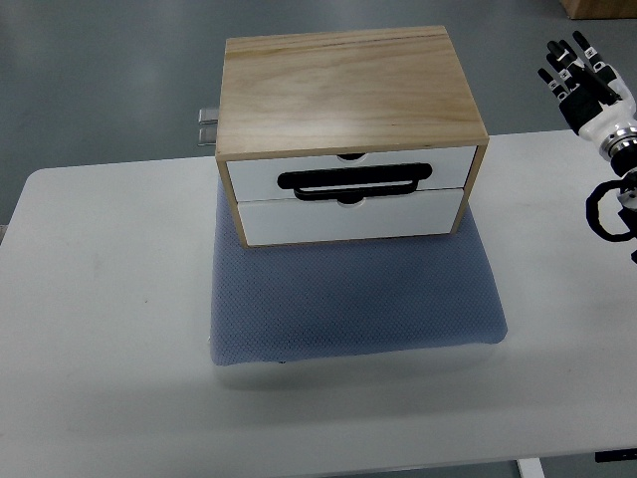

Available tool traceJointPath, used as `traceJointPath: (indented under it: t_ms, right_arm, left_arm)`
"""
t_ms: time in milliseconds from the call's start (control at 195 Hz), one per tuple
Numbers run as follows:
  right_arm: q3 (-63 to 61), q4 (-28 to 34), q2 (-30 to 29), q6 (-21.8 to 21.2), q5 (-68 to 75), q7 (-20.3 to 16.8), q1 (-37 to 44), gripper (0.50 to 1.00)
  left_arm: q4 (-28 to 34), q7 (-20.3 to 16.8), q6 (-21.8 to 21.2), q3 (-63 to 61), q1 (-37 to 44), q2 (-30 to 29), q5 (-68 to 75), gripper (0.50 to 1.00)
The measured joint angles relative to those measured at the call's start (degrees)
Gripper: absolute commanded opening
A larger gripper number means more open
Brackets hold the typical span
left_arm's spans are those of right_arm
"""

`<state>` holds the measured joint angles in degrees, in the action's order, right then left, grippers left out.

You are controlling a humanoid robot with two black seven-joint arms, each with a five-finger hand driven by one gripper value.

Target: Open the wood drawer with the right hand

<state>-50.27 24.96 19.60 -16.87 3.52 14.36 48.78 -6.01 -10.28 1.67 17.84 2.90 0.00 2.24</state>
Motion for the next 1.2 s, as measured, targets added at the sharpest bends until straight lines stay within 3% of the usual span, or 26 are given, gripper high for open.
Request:
traceJointPath:
  t_ms: [1198]
  right_arm:
    - [0.1,0.0,-0.2,0.2,0.0,0.0,1.6,0.944]
  left_arm:
    - [0.2,0.0,-0.1,0.0,-0.1,0.0,-0.1,1.0]
